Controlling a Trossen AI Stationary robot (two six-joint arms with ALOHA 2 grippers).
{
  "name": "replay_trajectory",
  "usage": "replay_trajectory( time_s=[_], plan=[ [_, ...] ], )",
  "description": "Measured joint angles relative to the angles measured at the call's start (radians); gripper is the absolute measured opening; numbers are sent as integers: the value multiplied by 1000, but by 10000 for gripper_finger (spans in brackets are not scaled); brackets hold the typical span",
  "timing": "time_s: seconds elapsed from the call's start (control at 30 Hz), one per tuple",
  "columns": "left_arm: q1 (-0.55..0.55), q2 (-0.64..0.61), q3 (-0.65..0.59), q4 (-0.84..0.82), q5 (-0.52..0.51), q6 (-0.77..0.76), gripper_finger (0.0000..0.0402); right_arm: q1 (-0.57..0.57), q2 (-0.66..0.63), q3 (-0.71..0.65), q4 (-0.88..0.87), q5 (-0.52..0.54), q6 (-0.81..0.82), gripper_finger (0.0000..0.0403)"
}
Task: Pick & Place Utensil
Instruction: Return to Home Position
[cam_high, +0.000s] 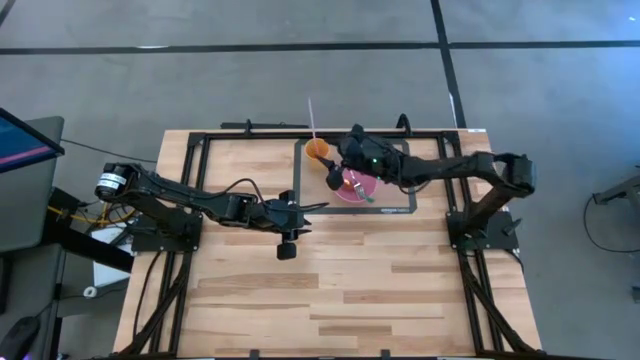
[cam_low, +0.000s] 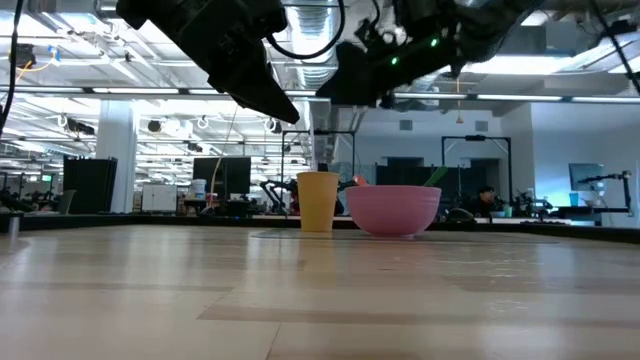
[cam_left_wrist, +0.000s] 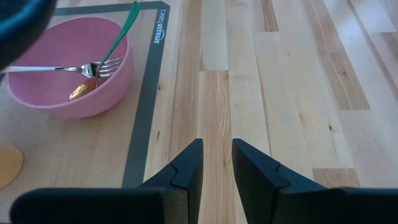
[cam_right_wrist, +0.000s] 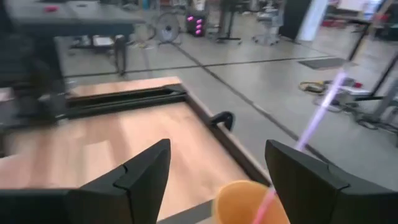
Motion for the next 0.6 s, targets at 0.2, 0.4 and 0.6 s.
replay_trajectory(
  time_s=[0.2, 0.4, 0.6],
  plan=[
    [0, 0, 0, 1, 0, 0, 86, 88, -111, 0, -130, 4, -61, 255],
    [0, -4, 0, 24, 0, 0, 86, 214, -247, 0, -250, 141, -184, 255],
    [0, -68, -1, 32, 0, -1, 86, 328, -390, 1, -403, 188, -230, 255]
  ],
)
